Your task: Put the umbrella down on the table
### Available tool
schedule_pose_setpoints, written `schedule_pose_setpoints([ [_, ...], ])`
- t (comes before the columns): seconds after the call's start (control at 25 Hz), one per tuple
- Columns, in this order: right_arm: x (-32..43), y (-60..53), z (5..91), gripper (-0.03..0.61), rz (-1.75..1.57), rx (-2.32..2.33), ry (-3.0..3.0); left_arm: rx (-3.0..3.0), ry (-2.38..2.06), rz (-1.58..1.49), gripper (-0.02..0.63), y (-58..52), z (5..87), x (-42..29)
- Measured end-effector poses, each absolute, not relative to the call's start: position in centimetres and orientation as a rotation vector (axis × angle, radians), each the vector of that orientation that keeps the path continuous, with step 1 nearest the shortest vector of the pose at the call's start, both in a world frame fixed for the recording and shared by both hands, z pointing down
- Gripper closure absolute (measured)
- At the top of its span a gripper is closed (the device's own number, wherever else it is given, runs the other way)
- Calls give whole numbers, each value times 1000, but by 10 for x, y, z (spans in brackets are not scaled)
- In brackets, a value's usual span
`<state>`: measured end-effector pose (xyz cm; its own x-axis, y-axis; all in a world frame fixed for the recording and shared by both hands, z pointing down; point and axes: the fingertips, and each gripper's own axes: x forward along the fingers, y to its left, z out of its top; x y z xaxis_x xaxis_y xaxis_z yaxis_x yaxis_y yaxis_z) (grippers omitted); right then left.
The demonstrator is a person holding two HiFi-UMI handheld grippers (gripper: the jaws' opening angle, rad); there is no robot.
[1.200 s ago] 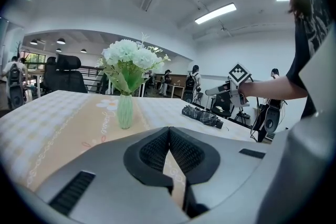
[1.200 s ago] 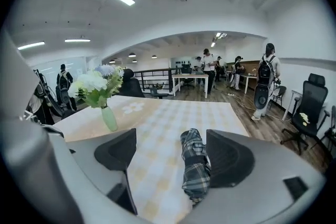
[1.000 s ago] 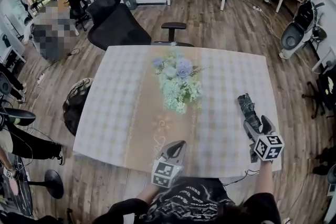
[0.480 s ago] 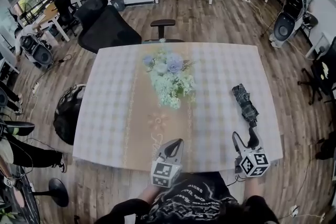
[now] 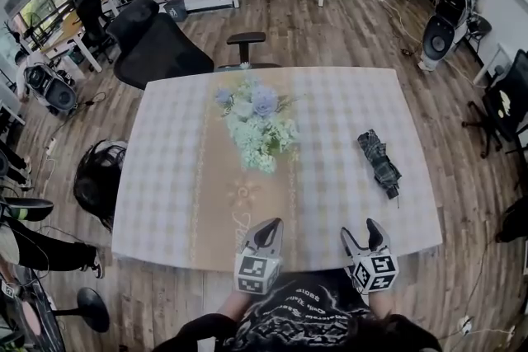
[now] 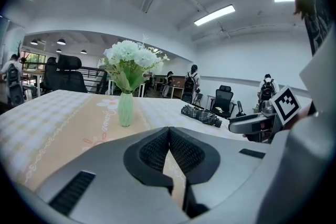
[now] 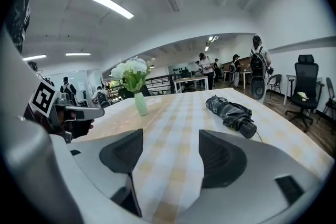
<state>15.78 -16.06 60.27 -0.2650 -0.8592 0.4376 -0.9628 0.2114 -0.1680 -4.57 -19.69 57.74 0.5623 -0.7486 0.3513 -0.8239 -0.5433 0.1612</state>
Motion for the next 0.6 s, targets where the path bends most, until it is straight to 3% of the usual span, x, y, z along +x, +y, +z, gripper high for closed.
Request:
schedule_pose_setpoints([
  [0.16,151,-163,599,246,576,1708,-2247,2497,-1279,346,594,-198,577,-41],
  [0.36,157,-171,590,311,514,1767,-2223,2502,-1283,337,594,-202,580,-41],
  [0.6,159,-176,580,469,447,1791,-2180,2489,-1271,333,594,-203,579,-45],
])
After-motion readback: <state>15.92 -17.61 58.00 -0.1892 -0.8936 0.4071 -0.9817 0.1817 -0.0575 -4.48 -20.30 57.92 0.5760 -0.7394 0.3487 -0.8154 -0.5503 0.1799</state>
